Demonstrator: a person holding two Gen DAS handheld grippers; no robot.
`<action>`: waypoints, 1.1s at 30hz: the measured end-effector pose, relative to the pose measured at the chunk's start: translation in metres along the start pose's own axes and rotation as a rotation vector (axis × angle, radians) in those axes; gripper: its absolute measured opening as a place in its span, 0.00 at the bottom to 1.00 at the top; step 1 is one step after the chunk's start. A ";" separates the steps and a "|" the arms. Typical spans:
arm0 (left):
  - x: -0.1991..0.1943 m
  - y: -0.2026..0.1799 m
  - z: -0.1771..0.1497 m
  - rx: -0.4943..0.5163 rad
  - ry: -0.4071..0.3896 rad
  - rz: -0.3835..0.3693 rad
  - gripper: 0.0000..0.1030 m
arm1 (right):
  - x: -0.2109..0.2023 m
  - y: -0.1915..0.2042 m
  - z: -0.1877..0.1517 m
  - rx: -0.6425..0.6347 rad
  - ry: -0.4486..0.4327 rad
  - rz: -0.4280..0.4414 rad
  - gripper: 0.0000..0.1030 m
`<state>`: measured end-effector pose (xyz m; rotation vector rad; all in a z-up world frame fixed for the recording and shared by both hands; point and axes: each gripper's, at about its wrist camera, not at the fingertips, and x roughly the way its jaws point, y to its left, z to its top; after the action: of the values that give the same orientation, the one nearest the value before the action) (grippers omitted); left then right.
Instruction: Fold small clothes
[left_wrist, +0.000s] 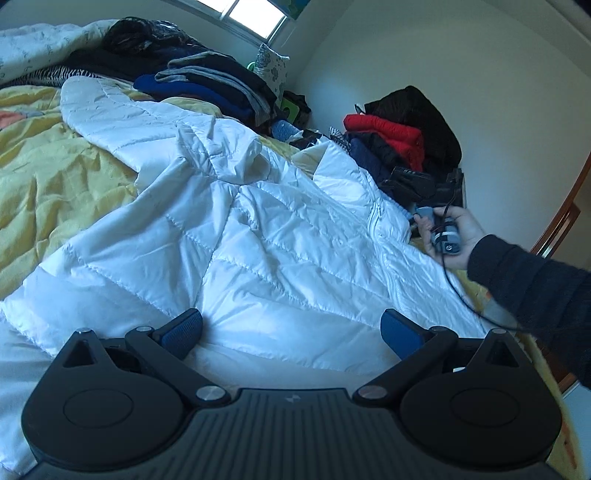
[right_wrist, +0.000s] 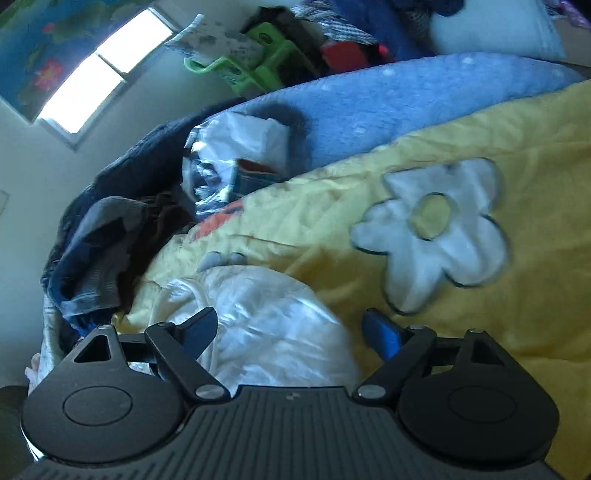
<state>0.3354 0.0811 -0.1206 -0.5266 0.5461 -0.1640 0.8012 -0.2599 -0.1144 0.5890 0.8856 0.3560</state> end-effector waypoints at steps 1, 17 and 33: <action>0.000 0.001 0.000 -0.004 -0.002 -0.003 1.00 | 0.003 0.001 -0.001 0.005 0.009 0.032 0.39; -0.018 -0.010 0.023 -0.055 -0.056 -0.030 1.00 | -0.199 0.139 -0.193 -1.223 -0.346 0.026 0.23; 0.087 -0.034 0.089 -0.334 0.213 0.004 1.00 | -0.273 0.002 -0.252 -0.084 -0.040 0.236 0.87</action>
<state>0.4561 0.0654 -0.0777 -0.8390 0.7888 -0.1259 0.4371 -0.3165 -0.0686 0.6218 0.7601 0.5901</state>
